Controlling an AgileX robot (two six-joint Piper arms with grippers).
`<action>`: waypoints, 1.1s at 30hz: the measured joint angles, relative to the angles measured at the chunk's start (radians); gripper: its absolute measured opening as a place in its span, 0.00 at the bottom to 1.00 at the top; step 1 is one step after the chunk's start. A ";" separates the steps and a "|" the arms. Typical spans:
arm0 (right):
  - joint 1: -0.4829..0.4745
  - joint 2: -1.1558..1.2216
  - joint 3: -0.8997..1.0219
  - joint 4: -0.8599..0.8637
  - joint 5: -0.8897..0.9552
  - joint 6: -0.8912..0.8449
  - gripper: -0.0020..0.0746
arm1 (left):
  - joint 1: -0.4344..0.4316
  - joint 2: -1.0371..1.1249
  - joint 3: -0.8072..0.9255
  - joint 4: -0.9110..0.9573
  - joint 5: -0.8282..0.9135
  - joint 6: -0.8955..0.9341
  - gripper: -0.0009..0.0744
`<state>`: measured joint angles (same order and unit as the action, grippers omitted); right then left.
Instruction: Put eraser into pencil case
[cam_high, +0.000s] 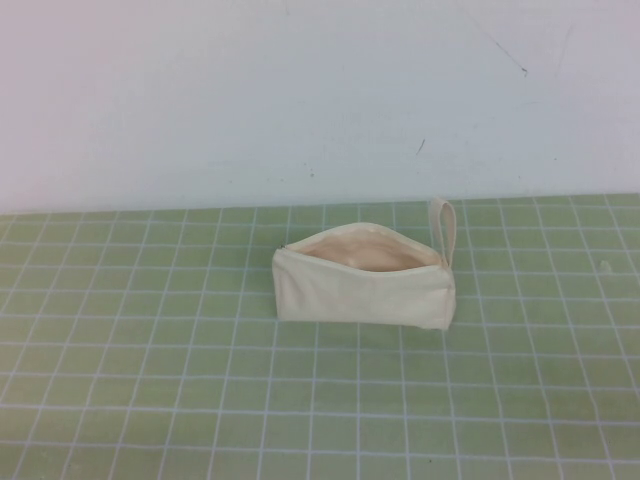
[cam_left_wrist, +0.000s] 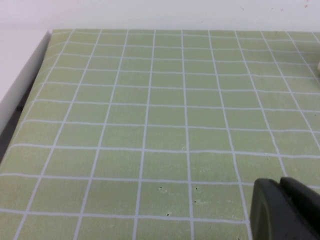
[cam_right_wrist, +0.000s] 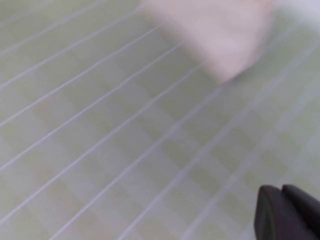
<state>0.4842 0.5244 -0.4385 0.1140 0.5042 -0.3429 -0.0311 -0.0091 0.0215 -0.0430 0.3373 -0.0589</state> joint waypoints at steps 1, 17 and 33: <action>-0.056 -0.028 0.026 0.007 -0.056 -0.013 0.03 | 0.000 0.000 0.000 0.000 0.000 0.000 0.01; -0.516 -0.486 0.461 0.089 -0.396 -0.049 0.03 | 0.000 0.000 0.000 0.000 0.000 0.000 0.01; -0.516 -0.533 0.466 0.048 -0.153 -0.047 0.03 | 0.000 0.000 0.000 0.000 0.000 0.000 0.01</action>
<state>-0.0317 -0.0085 0.0270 0.1622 0.3511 -0.3898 -0.0311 -0.0091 0.0215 -0.0430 0.3373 -0.0589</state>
